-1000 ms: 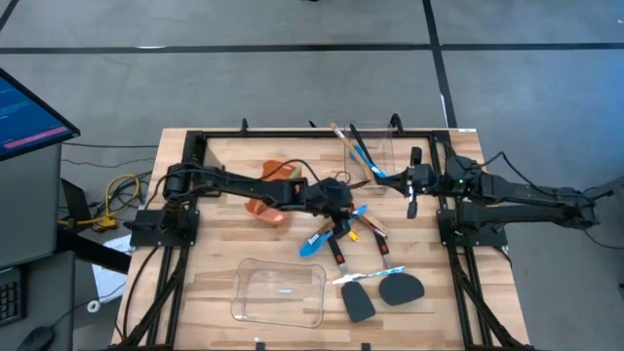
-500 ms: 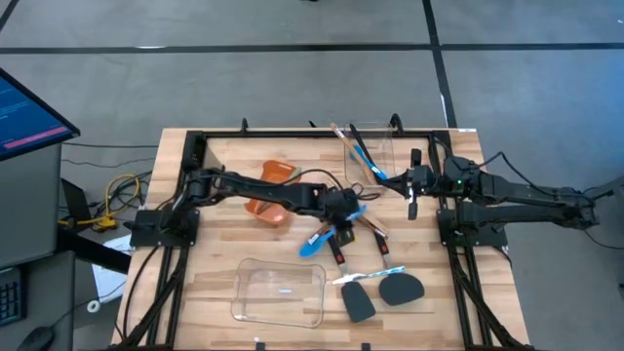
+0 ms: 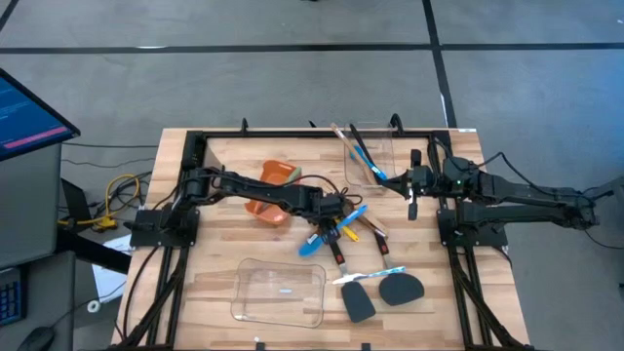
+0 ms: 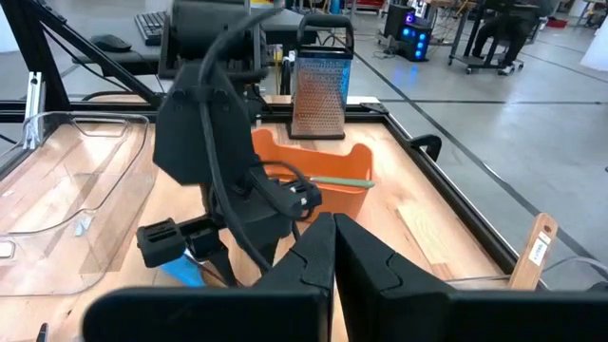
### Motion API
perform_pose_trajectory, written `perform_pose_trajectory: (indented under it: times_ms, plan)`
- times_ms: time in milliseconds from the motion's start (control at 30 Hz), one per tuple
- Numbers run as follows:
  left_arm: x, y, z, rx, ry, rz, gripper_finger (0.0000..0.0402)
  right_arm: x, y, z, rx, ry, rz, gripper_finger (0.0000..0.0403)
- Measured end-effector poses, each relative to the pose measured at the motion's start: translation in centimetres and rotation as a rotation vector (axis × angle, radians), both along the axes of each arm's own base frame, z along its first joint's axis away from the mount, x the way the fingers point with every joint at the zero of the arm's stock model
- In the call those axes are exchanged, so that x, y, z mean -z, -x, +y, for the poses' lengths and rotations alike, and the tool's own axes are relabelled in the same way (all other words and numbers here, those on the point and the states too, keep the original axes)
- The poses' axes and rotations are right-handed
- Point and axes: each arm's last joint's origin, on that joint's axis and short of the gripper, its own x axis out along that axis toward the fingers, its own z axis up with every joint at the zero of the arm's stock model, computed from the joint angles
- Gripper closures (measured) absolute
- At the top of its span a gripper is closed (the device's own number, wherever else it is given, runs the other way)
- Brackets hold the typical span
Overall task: Pick & Place Kitchen Items
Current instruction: Put the dark brown serving spoon into the top transparent bin
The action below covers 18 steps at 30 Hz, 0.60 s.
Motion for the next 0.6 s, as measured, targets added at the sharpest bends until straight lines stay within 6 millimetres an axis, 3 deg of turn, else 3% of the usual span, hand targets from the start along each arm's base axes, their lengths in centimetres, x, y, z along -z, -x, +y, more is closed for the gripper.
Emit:
perform_pose_trajectory:
  times_ms: [600]
  plan:
    - [0.51,0.36,-0.05,0.0,0.0,0.024,0.0245,0.01,0.0,0.0,-0.001,0.001,0.0,0.0402]
